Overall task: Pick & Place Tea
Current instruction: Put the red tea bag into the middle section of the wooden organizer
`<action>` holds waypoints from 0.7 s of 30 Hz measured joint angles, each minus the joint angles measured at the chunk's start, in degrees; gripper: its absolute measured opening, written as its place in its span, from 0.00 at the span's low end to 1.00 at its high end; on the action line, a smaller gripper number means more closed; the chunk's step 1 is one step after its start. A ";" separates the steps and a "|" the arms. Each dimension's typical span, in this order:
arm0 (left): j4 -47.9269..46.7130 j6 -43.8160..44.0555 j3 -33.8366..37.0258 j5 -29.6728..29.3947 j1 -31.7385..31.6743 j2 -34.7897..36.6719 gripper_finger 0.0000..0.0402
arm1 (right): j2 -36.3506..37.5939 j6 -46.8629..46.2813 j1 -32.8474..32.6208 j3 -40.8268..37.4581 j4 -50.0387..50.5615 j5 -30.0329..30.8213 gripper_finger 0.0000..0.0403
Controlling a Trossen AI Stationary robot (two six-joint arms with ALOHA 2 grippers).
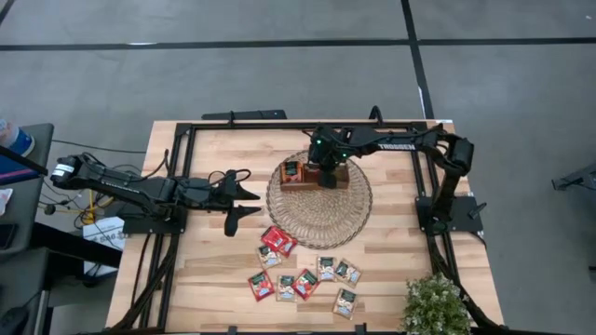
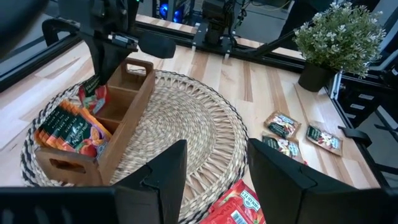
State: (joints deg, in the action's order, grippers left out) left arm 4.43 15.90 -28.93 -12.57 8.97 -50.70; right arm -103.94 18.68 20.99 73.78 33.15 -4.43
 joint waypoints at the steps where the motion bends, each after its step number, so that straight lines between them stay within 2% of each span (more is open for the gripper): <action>1: 0.00 0.00 0.00 -0.01 0.00 0.00 0.40 | 0.00 -0.04 0.00 0.10 0.16 0.00 0.00; 7: -0.02 0.04 0.00 0.00 0.00 0.00 0.40 | 0.00 -0.02 0.00 0.11 1.38 -0.15 0.03; 14: -0.09 0.12 0.00 0.00 0.00 0.00 0.40 | 0.00 -0.25 0.02 0.11 0.88 0.51 0.22; 21: -0.79 0.34 0.00 0.00 0.00 0.00 0.40 | 2.10 0.87 0.02 0.19 1.13 5.72 0.37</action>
State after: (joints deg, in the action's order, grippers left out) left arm 3.64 16.24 -28.93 -12.57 8.97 -50.70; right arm -101.84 19.55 21.02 73.97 34.28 1.29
